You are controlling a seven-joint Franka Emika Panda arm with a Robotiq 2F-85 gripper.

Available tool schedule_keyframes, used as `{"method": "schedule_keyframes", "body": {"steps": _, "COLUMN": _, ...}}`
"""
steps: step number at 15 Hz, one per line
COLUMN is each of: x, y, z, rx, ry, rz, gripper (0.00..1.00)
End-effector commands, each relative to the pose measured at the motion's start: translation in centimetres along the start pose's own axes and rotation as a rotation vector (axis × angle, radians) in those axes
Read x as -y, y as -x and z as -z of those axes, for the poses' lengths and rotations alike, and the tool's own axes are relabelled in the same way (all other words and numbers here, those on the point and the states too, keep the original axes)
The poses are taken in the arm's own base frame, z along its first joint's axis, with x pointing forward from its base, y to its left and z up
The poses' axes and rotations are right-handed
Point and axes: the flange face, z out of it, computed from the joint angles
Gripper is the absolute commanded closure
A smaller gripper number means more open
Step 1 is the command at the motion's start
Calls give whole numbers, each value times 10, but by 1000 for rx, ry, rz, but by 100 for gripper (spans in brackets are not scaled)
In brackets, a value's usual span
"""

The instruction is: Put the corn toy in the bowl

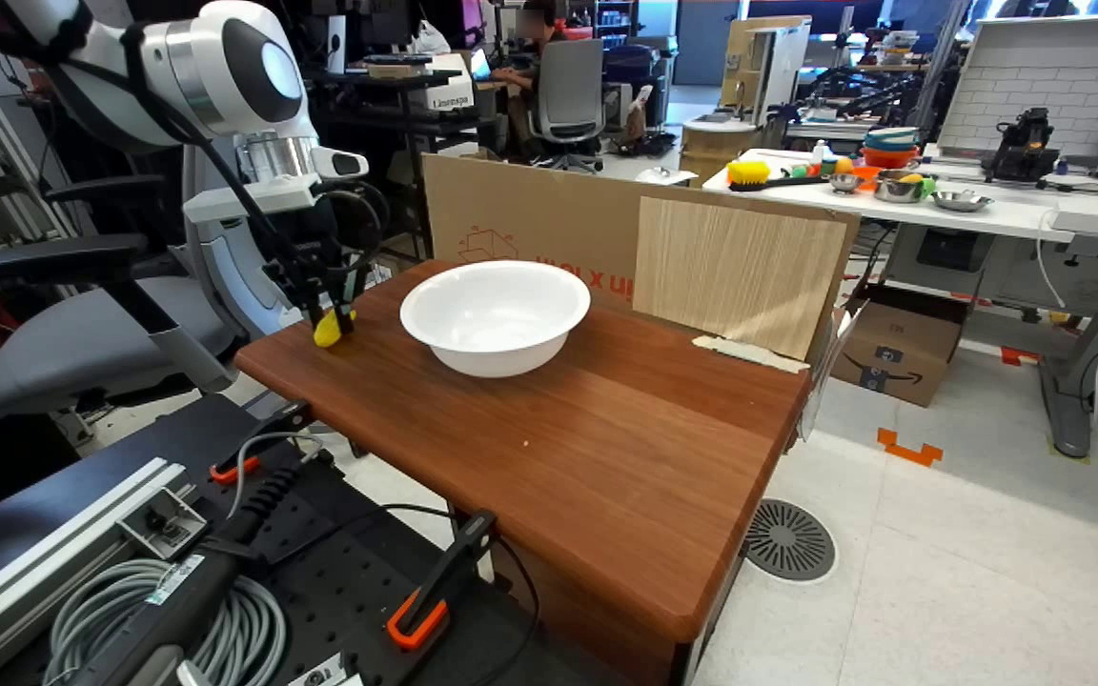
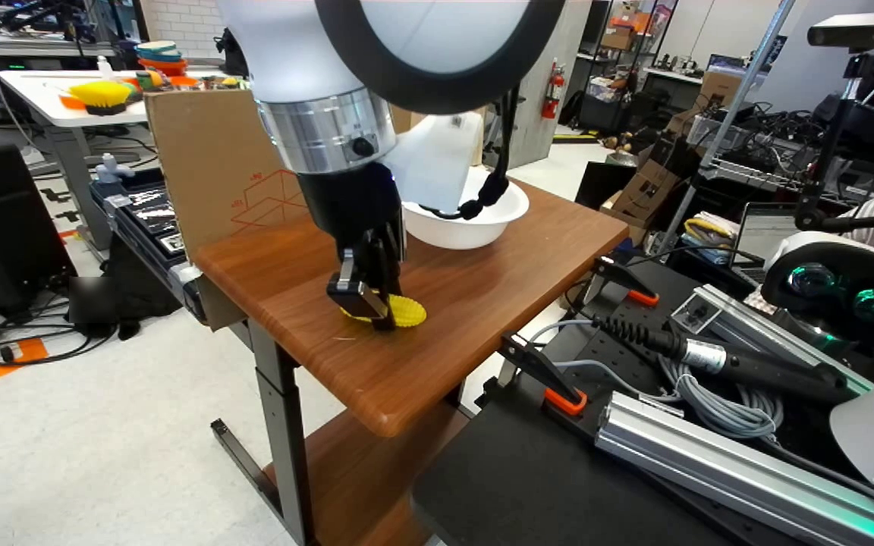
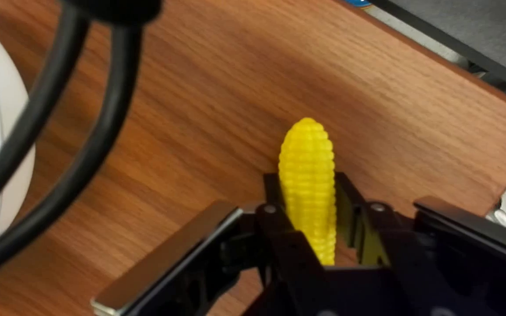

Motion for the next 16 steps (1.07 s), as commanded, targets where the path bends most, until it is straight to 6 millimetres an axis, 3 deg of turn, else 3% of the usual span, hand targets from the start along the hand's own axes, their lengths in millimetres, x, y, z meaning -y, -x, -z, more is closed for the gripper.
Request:
{"method": "schedule_keyframes", "body": {"steps": 1, "x": -41, "y": -2, "z": 15, "rx": -63, "ry": -52, "rz": -71, "gripper": 93}}
{"method": "schedule_keyframes", "body": {"steps": 6, "x": -124, "y": 44, "z": 68, "rx": -133, "ry": -101, "rz": -209, "gripper": 93}}
{"method": "schedule_keyframes", "body": {"steps": 9, "x": -167, "y": 76, "z": 118, "rx": -245, "ry": -110, "rz": -267, "gripper": 93}}
{"method": "schedule_keyframes", "body": {"steps": 12, "x": -195, "y": 107, "z": 167, "rx": -342, "ry": -109, "rz": -295, "gripper": 93}}
{"method": "schedule_keyframes", "body": {"steps": 14, "x": -215, "y": 120, "z": 182, "rx": -369, "ry": -128, "rz": -316, "gripper": 93}}
{"method": "schedule_keyframes", "body": {"steps": 16, "x": -241, "y": 119, "z": 184, "rx": -356, "ry": -160, "rz": -353, "gripper": 93}}
